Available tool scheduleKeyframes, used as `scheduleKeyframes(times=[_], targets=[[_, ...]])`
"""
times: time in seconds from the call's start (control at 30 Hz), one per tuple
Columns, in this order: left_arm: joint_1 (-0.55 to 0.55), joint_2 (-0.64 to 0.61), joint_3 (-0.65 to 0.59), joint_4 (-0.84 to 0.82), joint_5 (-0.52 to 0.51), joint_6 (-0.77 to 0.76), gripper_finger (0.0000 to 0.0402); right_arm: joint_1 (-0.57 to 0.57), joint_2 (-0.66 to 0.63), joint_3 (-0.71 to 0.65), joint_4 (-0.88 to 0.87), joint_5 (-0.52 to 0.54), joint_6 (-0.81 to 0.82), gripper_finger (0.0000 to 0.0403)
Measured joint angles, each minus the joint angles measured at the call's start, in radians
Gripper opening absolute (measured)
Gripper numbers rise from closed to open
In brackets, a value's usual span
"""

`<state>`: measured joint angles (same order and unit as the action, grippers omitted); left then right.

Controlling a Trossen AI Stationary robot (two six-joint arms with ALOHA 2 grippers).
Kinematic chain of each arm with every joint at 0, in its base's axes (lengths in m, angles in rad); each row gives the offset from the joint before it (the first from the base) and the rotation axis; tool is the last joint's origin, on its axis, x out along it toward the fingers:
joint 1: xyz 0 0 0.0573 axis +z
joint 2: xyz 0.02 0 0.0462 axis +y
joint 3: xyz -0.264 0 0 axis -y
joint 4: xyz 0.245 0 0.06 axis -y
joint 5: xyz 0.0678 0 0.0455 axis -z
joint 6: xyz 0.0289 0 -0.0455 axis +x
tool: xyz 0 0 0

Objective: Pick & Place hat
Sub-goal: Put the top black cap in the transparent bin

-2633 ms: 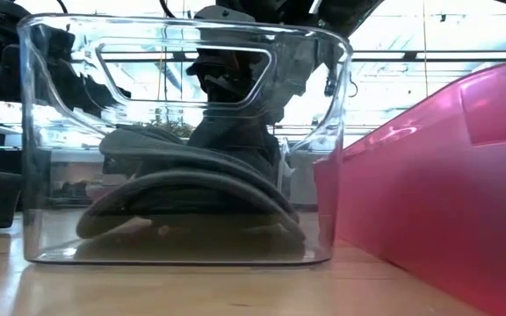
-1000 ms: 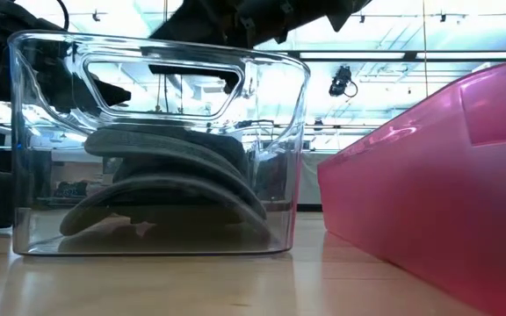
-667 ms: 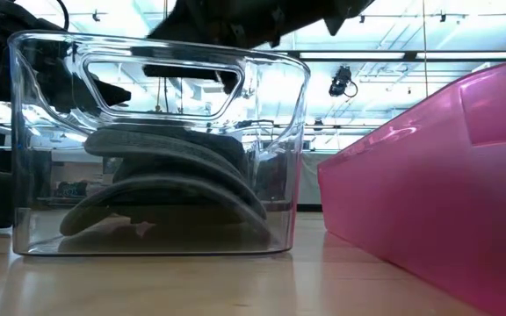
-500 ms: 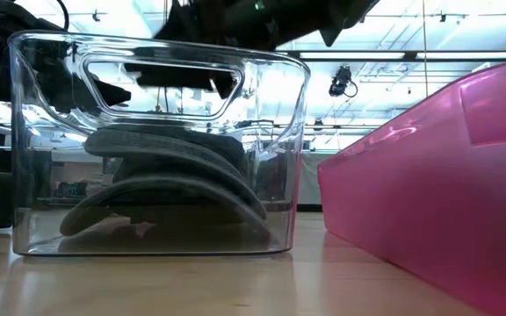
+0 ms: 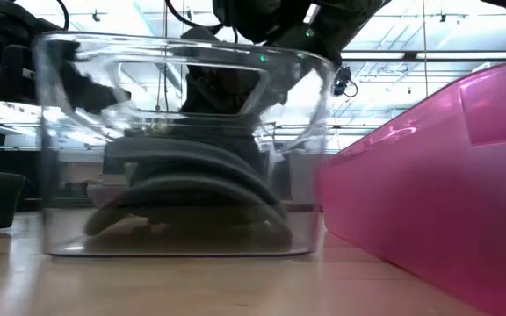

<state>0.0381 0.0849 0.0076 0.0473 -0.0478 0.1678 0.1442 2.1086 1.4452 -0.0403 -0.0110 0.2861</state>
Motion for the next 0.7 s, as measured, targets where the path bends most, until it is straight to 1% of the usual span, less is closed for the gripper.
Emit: scheduleKeyframes(times=[0.07, 0.2, 0.43, 0.53, 0.7], targets=[[0.000, 0.000, 0.000, 0.000, 0.000, 0.000, 0.0115, -0.002, -0.001, 0.000, -0.019, -0.025, 0.024, 0.0142], [0.000, 0.000, 0.000, 0.000, 0.000, 0.000, 0.0115, -0.001, 0.005, 0.000, -0.021, -0.032, 0.031, 0.0139], [0.000, 0.000, 0.000, 0.000, 0.000, 0.000, 0.0115, -0.001, 0.005, 0.001, -0.081, -0.040, 0.050, 0.0119], [0.000, 0.000, 0.000, 0.000, 0.000, 0.000, 0.0115, -0.002, 0.005, 0.001, -0.112, -0.097, 0.100, 0.0111], [0.000, 0.000, 0.000, 0.000, 0.000, 0.000, 0.0115, -0.002, 0.005, 0.001, -0.146, -0.113, 0.121, 0.0104]])
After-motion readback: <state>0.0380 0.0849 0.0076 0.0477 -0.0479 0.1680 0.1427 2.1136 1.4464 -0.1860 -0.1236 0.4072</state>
